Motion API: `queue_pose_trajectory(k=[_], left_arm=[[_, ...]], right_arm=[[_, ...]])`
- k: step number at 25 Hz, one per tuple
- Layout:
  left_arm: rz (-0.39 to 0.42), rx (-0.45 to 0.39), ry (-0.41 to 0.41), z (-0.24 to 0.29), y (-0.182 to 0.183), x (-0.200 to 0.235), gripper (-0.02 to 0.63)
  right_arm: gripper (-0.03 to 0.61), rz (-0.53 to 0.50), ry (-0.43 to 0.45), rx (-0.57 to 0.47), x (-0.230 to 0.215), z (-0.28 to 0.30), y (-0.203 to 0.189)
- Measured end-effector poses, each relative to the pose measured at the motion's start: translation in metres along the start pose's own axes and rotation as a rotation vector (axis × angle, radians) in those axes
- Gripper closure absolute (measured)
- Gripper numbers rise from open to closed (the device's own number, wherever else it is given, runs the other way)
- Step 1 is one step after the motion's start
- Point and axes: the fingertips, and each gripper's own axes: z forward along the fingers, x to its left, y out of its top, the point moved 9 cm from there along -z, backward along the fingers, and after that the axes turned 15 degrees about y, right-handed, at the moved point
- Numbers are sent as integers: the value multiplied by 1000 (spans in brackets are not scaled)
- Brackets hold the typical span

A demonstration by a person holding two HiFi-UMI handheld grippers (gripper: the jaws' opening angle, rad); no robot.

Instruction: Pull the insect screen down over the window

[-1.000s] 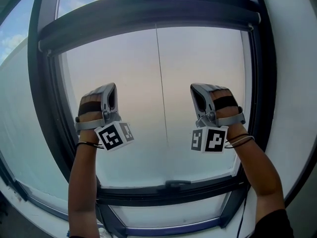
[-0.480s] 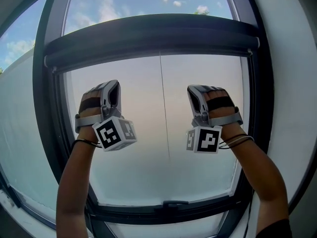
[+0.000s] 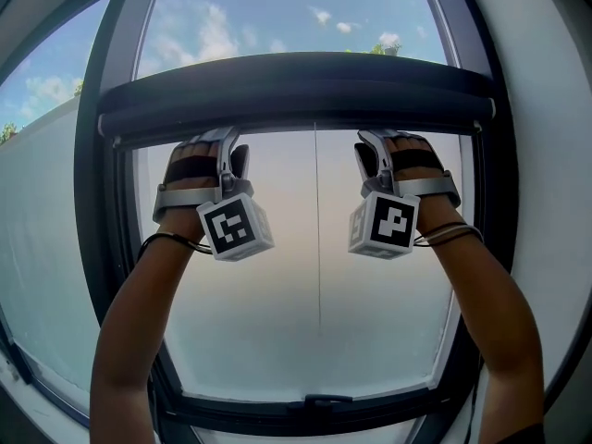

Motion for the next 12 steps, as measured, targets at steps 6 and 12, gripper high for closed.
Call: queue_pose_trajectory(k=[6,12], left_arm=[[2,20,-7,17,-6,-1,439],[47,19,-1,30,-3,-7,439]], right_arm=[[462,-30,16,30,-14,16,-6],[439,-53,54,73,-21,32,-12]])
